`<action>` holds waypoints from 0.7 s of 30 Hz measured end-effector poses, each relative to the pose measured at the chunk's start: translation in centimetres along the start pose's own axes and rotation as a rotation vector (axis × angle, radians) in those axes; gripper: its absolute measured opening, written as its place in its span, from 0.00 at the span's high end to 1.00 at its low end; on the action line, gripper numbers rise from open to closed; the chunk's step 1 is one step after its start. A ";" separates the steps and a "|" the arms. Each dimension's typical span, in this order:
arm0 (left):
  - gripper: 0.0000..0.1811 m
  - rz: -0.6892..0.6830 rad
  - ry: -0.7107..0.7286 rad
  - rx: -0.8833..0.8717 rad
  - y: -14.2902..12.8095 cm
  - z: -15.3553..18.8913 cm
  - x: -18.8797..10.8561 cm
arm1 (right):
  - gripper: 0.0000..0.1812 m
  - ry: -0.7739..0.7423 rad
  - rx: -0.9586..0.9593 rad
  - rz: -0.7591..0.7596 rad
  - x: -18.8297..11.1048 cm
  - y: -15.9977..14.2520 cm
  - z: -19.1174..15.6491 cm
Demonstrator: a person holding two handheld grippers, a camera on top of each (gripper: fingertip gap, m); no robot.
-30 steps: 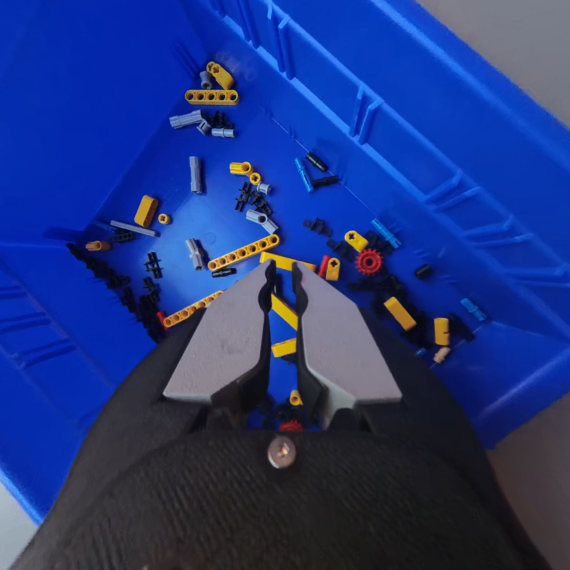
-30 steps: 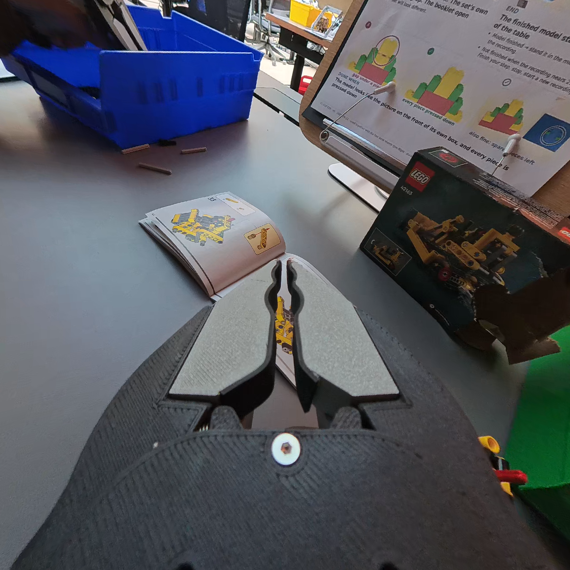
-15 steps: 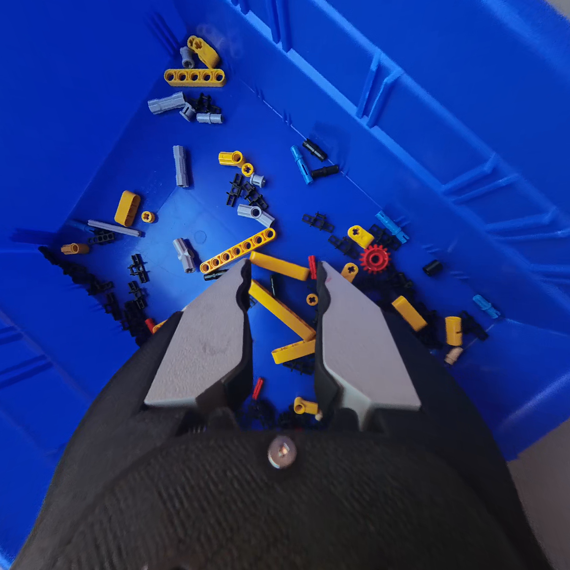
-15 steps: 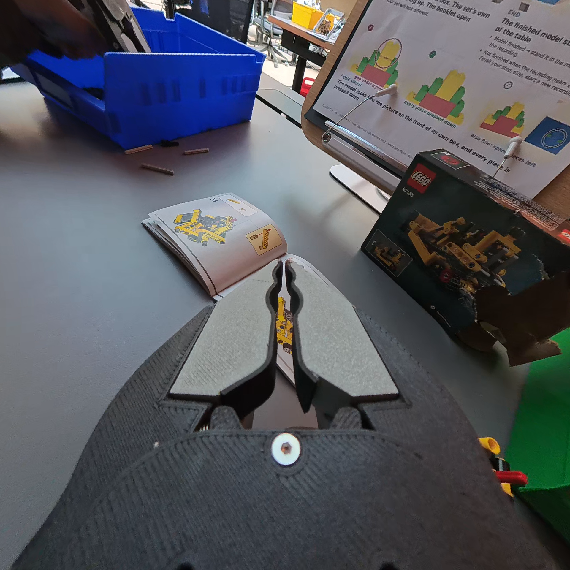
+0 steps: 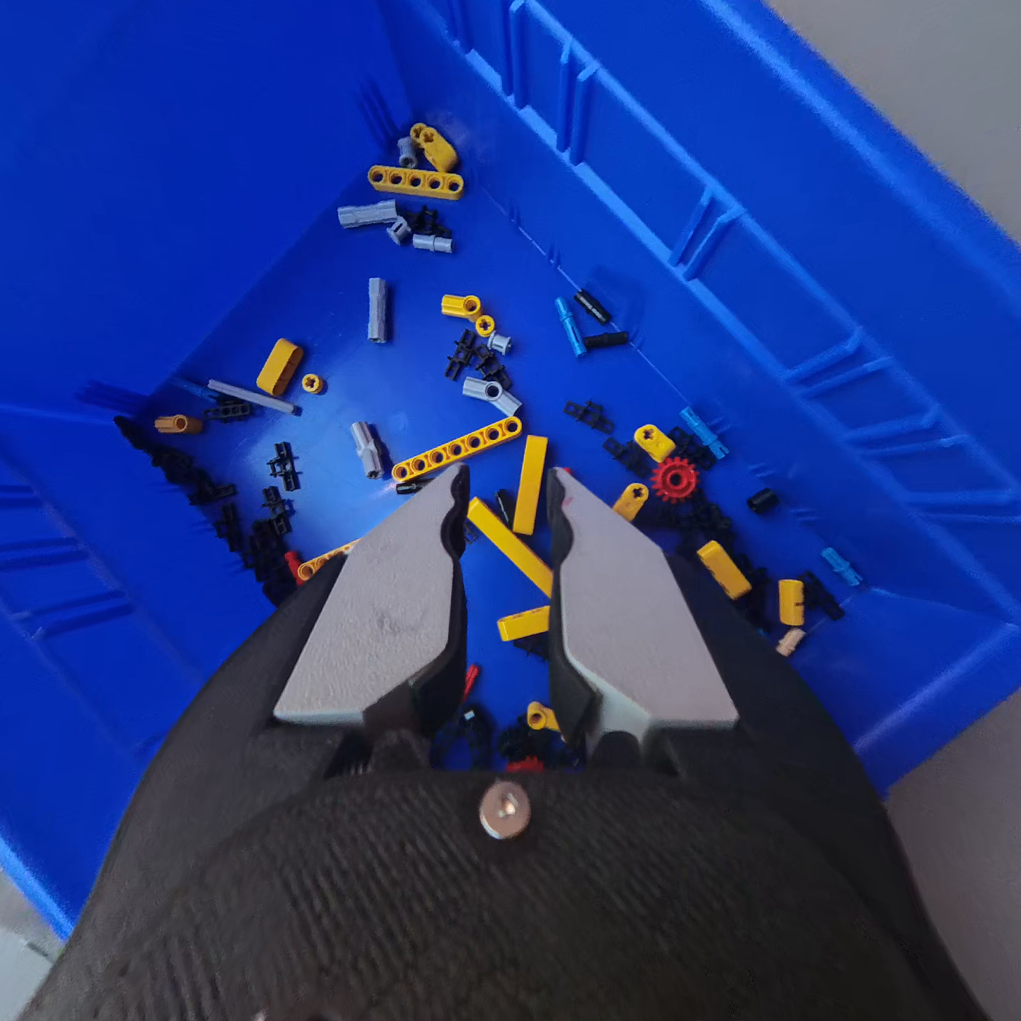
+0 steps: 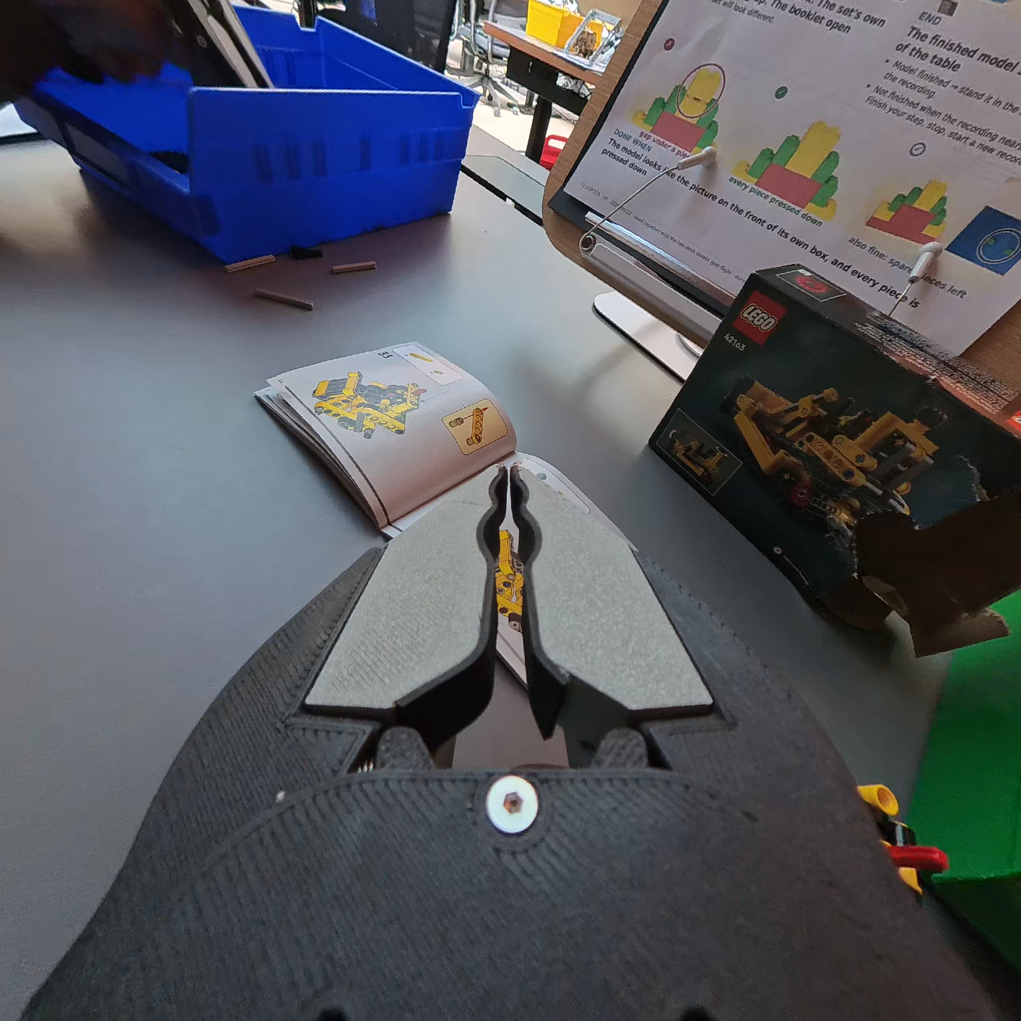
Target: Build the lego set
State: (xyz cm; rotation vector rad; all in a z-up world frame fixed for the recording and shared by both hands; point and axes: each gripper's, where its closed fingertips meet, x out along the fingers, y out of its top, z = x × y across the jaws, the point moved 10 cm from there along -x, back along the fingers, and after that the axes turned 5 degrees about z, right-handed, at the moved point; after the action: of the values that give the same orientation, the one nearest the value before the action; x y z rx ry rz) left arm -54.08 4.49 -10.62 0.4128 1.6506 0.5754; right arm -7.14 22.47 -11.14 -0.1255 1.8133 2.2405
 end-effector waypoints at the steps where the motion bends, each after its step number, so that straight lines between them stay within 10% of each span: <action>1: 0.87 -0.011 0.007 0.003 -0.1 -0.1 0.2 | 1.00 0.000 0.000 -0.001 0.0 0.0 0.0; 21: 0.97 -0.023 0.029 0.074 0.3 0.8 0.3 | 1.00 -0.005 -0.002 0.001 -0.1 0.0 0.1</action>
State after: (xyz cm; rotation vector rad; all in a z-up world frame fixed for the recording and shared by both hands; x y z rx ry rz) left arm -53.33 5.02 -10.75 0.4406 1.7059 0.5060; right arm -7.07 22.52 -11.11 -0.1194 1.8094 2.2407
